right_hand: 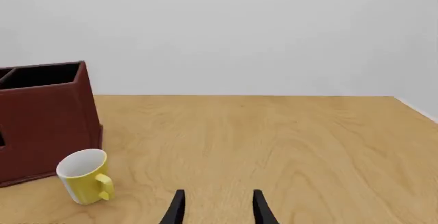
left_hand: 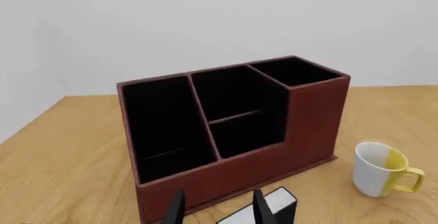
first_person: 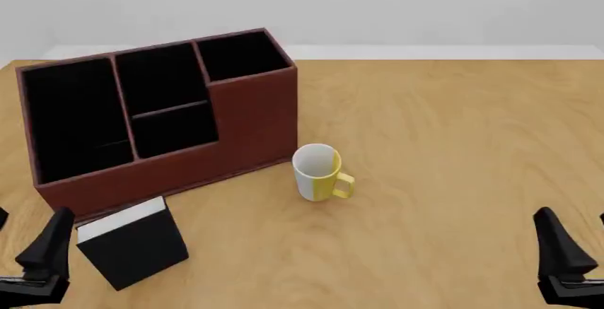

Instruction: Pick up the book and place it in the front compartment of the caddy.

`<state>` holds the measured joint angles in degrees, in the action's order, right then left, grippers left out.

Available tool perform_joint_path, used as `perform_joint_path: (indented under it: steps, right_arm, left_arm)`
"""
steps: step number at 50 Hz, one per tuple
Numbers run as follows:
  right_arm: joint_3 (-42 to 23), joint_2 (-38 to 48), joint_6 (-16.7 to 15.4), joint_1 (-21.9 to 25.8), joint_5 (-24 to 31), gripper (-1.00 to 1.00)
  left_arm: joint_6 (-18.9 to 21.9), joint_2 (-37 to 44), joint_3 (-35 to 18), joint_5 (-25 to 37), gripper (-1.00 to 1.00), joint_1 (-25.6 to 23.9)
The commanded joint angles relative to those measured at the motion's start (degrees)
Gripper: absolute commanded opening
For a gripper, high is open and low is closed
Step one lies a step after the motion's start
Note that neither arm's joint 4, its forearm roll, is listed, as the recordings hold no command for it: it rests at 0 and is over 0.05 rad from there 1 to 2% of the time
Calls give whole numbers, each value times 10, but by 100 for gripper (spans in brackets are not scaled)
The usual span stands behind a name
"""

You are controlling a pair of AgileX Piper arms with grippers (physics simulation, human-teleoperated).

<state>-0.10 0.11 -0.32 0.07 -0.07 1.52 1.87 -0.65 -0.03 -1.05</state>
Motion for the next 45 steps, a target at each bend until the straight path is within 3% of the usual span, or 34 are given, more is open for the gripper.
perform_joint_path:
  steps: [1,12,16,18,23,25,27,30,33,36,37,38,39,42,45]
  right_arm:
    - [-2,1,-10,1,-1,100]
    - [-1,4,-5,0,-3,100]
    - [-2,4,-4,0,-3,100]
    - [-1,2,-8,0,-3,100]
    - [-2,2,-8,0,-2,100]
    - [-1,4,-4,0,-3,100]
    - [-2,2,-8,0,-2,100]
    - [-1,3,-4,0,-3,100]
    - [-3,2,-6,0,-1,100]
    - [-2,2,-6,0,-2,100]
    - [-3,1,-8,0,0,100]
    - [-2,2,-6,0,-1,100]
    - [-2,3,-4,0,-1,100]
    - [-3,2,-8,0,-2,100]
    - [-2,3,-5,0,-2,100]
  left_arm:
    - [-16,11,5,-21,100,9]
    - [-1,41,6,-44,100,10]
    - [7,103,4,-91,100,18]
    - [-6,133,-14,-97,100,4]
    - [26,165,-56,-88,100,-21]
    - [22,204,-79,-87,100,-37]
    - [5,226,-104,-78,100,-47]
    - [38,246,-142,-58,100,-64]
    - [31,261,-192,-16,100,-82]
    - [43,254,-231,23,100,-125]
    - [64,250,-247,42,100,-167]
    - [59,258,-260,56,100,-182]
    - [68,265,-274,68,100,-158]
    - [75,289,-302,107,100,-215]
    - [78,323,-338,145,100,-221]
